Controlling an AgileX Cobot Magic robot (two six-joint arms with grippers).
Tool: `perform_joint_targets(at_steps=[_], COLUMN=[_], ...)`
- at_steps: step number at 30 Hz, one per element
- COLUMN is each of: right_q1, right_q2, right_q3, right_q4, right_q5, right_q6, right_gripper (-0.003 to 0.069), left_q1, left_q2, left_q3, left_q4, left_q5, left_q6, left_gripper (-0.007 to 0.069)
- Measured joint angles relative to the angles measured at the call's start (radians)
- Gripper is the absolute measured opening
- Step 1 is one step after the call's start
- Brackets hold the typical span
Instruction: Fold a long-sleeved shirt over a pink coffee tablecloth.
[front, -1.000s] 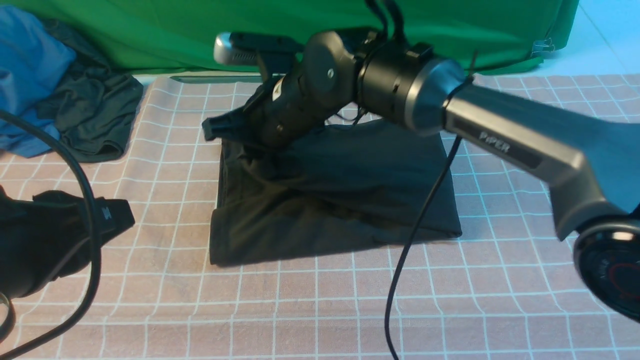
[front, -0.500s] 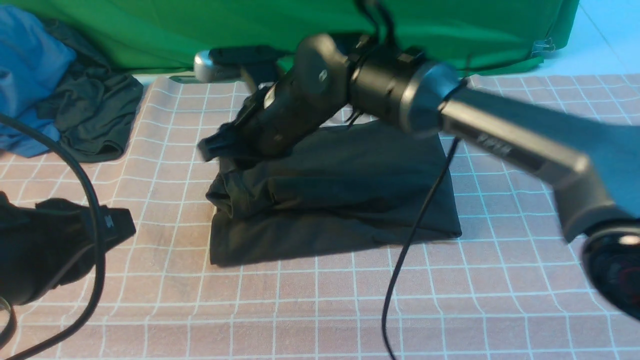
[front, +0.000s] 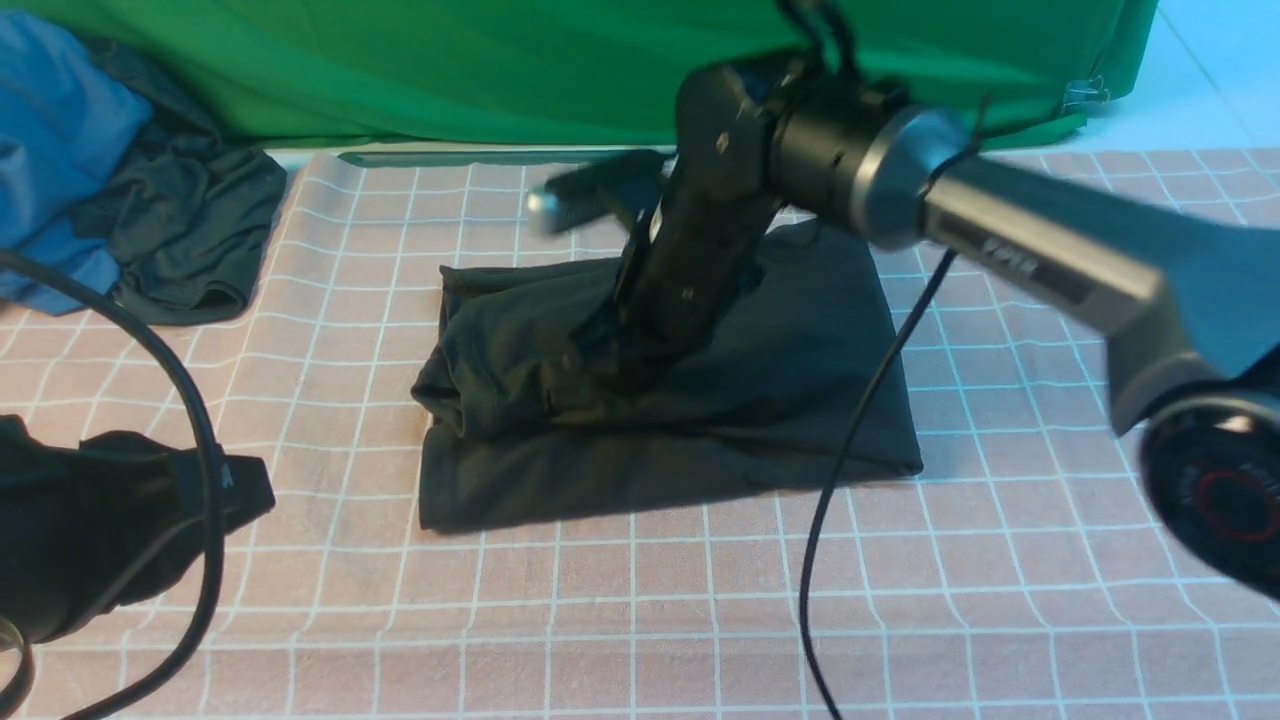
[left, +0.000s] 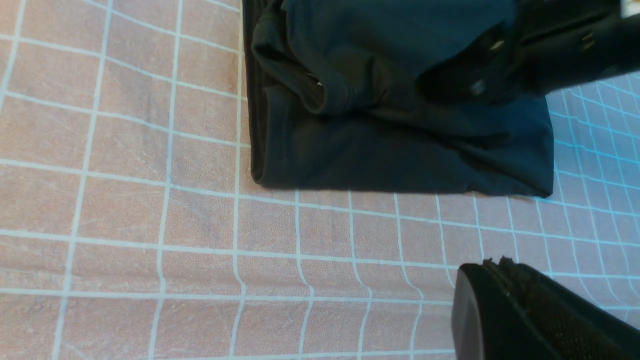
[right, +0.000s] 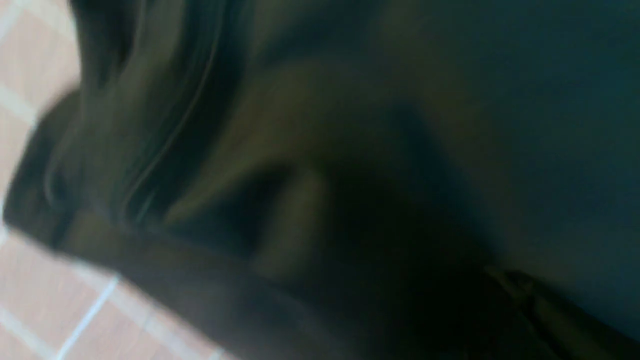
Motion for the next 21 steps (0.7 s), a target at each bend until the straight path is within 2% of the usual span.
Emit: perform_joint_targets(at_steps=[7,11,16,21], right_q1=[0.069,0.070,0.070,0.070], right_q2=[0.015,0.020,0.019,0.028], right_q3=[-0.007,-0.102,-0.254,-0.277], right_q4=[0.017,0.024,0.029,0.034], right_q5=[0.094,0.146,0.135,0.091], right_q6=[-0.026,-0.021,-0.006,0.036], right_gripper=[0.0037,0.0037,0.0037,0.0037], left_q1=[0.000,0.000,0.000,0.000], left_q2=[0.000,0.000,0.000,0.000], left_q3=[0.000,0.000,0.000,0.000], left_q4=[0.000,0.001,0.001,0.001], left_q5=[-0.002,-0.002,-0.002,-0.002], left_q6=[0.000,0.000,0.000,0.000], left_gripper=[0.0014,0.0014,0.0014,0.0014])
